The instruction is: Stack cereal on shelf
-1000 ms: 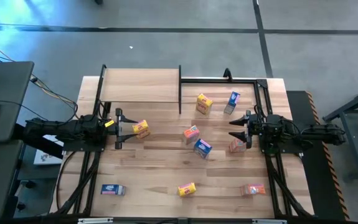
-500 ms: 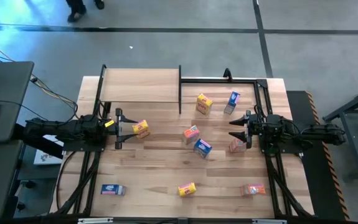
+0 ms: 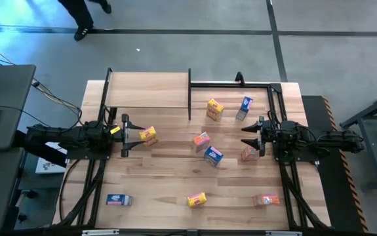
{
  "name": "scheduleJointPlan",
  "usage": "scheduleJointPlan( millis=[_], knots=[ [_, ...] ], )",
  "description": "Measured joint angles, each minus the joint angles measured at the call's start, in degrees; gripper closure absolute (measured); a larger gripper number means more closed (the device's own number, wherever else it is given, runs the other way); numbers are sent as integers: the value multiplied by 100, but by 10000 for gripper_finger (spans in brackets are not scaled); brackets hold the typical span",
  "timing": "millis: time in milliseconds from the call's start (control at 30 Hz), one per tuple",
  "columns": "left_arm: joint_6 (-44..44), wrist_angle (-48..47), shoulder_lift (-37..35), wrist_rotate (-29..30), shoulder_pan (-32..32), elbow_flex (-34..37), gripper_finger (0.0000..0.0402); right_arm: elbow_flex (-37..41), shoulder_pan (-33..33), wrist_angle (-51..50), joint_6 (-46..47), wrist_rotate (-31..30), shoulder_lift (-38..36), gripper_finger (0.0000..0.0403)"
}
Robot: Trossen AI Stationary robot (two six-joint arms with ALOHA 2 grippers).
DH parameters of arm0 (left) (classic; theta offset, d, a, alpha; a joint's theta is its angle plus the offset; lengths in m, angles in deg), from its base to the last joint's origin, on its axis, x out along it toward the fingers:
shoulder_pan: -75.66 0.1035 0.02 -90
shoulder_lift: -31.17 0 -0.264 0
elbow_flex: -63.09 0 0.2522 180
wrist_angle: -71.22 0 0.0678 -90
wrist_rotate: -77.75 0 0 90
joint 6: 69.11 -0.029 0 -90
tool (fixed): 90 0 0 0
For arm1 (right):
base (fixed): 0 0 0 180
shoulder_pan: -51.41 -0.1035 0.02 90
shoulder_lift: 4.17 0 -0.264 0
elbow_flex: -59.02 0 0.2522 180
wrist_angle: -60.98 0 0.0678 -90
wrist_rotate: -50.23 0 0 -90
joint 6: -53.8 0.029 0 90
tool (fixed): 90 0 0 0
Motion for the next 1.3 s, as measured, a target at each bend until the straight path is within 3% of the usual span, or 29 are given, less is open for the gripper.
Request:
scheduleJointPlan(
  millis=[1300],
  knots=[
    [0, 0, -1, 2, 0, 0, 156, 0, -2, 282, 59, -116, 0, 134]
  ],
)
